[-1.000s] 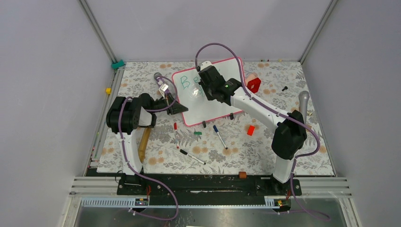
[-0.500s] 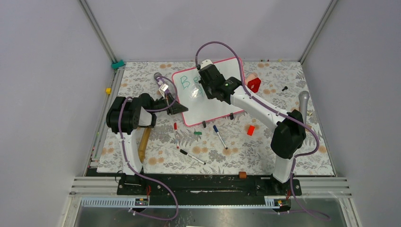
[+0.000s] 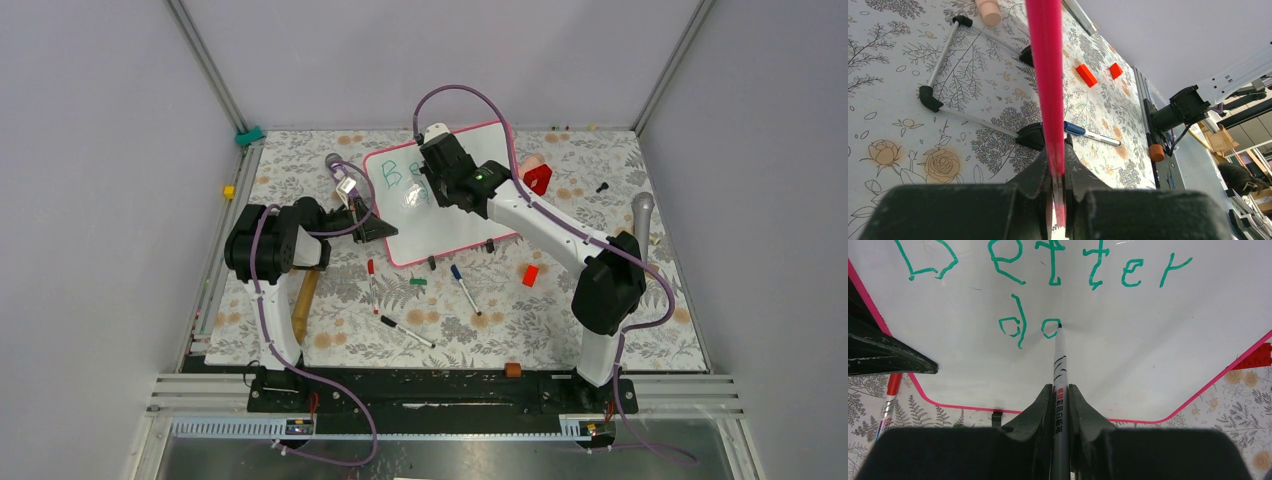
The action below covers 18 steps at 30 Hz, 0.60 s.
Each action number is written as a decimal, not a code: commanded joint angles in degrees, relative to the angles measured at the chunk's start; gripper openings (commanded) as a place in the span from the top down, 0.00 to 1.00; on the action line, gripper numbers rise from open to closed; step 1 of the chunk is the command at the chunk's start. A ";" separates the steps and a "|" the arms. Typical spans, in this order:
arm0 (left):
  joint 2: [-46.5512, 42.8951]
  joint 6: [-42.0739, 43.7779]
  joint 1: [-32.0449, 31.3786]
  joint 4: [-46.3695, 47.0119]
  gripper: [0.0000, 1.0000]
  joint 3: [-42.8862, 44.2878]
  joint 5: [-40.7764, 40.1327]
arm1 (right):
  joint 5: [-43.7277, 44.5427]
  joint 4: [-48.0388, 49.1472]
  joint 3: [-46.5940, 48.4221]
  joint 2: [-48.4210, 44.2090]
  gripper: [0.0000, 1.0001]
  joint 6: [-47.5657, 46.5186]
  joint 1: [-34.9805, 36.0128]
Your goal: Write a sentence on the whiteboard
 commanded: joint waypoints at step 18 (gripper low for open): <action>1.38 5.16 -1.24 2.64 1.00 -0.45 7.67 | 0.10 -0.62 -0.68 -0.23 1.00 0.09 -0.79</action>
